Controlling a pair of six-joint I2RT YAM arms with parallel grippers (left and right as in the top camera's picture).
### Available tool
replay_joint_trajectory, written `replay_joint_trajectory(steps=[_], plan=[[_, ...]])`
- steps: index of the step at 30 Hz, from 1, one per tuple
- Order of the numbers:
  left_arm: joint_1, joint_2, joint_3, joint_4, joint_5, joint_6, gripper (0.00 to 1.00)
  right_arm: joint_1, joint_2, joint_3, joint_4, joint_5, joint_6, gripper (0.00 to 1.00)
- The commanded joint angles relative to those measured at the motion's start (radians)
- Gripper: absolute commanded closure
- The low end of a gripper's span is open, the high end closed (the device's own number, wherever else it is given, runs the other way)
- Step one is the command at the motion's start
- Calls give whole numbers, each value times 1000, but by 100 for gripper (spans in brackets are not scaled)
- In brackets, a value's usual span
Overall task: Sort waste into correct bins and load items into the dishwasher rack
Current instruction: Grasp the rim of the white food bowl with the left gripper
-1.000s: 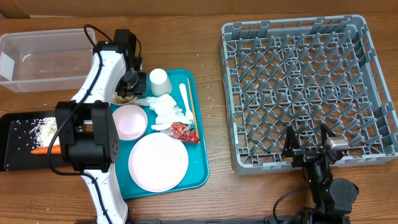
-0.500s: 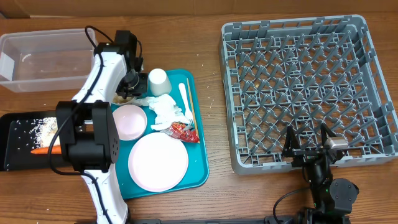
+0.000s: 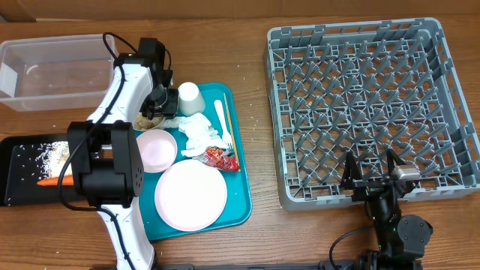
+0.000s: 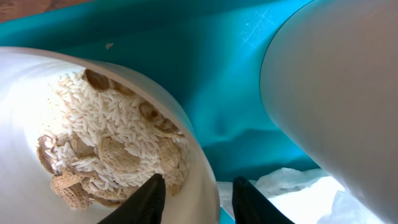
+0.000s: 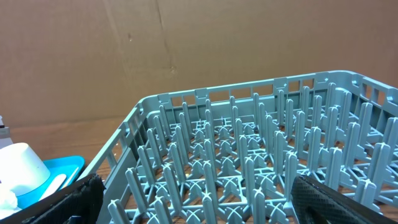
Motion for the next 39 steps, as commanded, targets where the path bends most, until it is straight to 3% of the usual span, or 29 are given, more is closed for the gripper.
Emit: replay_joint_trajectory(steps=[1,8,39], plan=[[5,9,-11,6,-1,7,58,-6,-7,-10,6,10,-3,0],[4,9,-11,6,-1,-9,50,-6,-7,-10,6,10,-3,0],[4,9,-11,11,6,-12,50,-6,-7,-10,6,10,-3,0]])
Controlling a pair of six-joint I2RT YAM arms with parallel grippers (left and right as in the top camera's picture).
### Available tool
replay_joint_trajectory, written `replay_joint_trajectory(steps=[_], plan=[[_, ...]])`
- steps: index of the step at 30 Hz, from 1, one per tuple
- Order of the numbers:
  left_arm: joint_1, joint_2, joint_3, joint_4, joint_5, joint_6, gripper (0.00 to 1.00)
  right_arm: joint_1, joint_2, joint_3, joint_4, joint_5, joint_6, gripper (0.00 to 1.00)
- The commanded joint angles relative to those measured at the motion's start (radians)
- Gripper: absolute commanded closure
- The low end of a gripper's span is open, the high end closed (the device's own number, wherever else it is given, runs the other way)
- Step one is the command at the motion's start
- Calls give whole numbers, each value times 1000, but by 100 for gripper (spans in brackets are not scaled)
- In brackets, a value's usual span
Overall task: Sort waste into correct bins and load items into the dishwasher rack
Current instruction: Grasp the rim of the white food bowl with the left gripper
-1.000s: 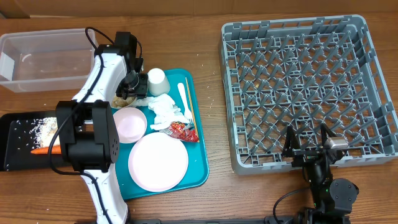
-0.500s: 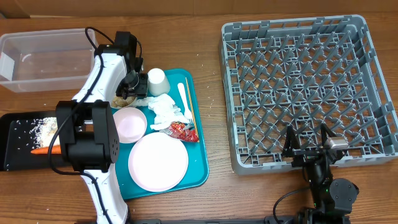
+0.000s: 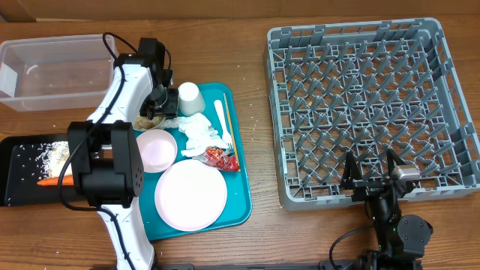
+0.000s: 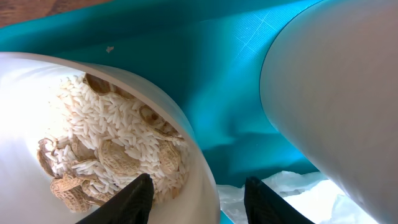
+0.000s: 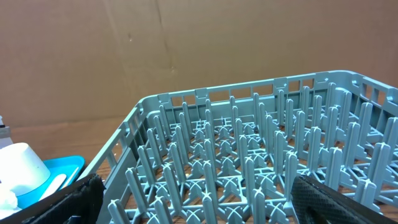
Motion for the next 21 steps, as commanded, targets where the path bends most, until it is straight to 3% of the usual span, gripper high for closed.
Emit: replay_joint_trajectory(steps=[1,21], plan=[[4,9,-9,1,6,-10,50,-6,-7,-10,7,10,-3,0],[4,9,-9,1,6,-10,45,-6,-7,-10,7,10,-3,0]])
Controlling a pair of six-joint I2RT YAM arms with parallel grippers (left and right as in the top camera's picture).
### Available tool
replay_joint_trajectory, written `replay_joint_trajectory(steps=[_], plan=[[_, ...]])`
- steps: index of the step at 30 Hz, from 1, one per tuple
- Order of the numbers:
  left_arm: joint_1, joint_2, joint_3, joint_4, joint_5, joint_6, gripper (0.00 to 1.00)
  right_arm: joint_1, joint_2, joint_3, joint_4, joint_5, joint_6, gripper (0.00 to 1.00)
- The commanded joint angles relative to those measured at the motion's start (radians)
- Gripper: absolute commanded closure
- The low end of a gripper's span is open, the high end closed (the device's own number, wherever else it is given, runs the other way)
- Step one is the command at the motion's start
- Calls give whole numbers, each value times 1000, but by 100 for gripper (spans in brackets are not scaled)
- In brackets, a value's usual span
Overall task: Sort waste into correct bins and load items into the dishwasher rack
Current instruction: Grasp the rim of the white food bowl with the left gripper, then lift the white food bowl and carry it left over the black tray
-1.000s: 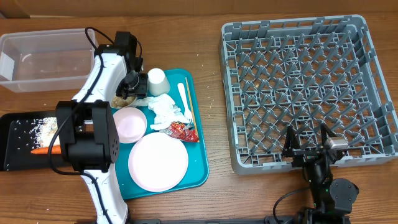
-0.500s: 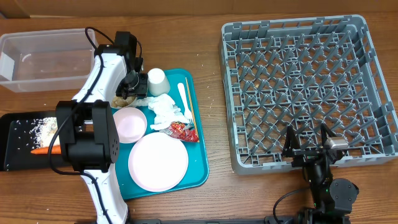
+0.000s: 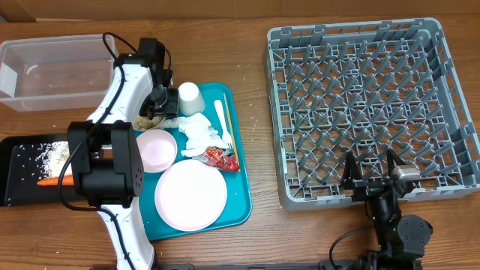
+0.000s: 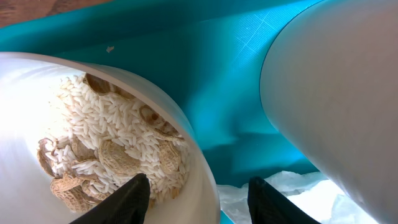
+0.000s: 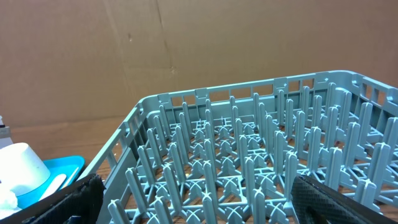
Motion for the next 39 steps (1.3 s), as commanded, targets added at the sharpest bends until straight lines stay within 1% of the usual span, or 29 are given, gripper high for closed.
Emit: replay_joint_trajectory(steps=[1,39], plan=[[4,9,-9,2,6,-10,45,-6,-7,-10,6,10,-3,0],[4,9,-9,2,6,-18,44,-6,-5,-10,6,10,-3,0]])
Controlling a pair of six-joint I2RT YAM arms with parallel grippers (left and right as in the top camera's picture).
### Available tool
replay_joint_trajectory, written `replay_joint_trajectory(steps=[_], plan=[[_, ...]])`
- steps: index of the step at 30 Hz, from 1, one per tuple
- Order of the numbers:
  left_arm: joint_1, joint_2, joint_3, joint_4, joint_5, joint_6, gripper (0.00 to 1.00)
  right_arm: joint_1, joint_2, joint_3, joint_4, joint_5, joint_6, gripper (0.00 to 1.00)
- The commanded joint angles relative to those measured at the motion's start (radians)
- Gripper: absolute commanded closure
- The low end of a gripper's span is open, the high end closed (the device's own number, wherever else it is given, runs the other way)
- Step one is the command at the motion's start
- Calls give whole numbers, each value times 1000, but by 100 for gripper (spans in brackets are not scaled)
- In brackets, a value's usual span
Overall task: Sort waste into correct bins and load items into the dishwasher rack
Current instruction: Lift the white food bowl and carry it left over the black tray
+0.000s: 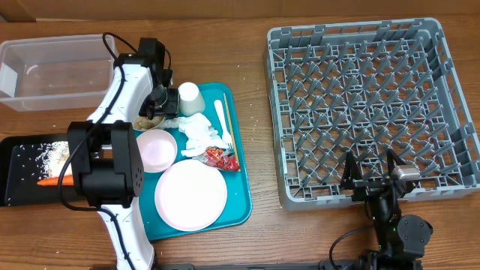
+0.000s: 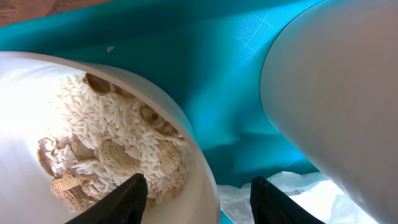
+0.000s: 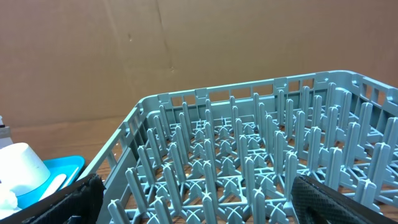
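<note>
A white bowl (image 2: 37,81) holding rice and peanut shells (image 2: 106,146) sits at the teal tray's (image 1: 238,191) back left. My left gripper (image 2: 198,200) is open, one finger inside the bowl and the other outside, straddling its rim (image 2: 202,180). A white cup (image 1: 190,96) stands just to the right, large in the left wrist view (image 2: 336,93). Crumpled tissue (image 1: 201,129), a red wrapper (image 1: 217,155), a fork and chopstick (image 1: 225,124), a pink bowl (image 1: 156,148) and a white plate (image 1: 190,195) lie on the tray. My right gripper (image 3: 193,205) stands open at the grey rack's (image 1: 360,105) front edge.
A clear plastic bin (image 1: 52,71) stands at the back left. A black bin (image 1: 30,169) with rice and an orange piece sits at the left front. The left arm (image 1: 112,150) reaches across the tray's left side. A cardboard wall (image 3: 186,43) stands behind the rack.
My left gripper's fingers were close together at the bowl's rim at the oldest moment. By the second moment they stood wider apart astride the rim, and they have kept that spread. The right arm has stayed put at the rack.
</note>
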Motion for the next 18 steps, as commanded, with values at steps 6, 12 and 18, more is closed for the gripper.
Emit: replay_joint_trajectory(steps=[6,12,18], plan=[[4,9,-9,0,6,-15,43,-6,-5,-10,7,10,-3,0],[4,9,-9,0,6,-15,44,-6,-3,-10,7,10,-3,0],[4,9,-9,0,23,-14,44,-6,12,-10,7,10,-3,0]])
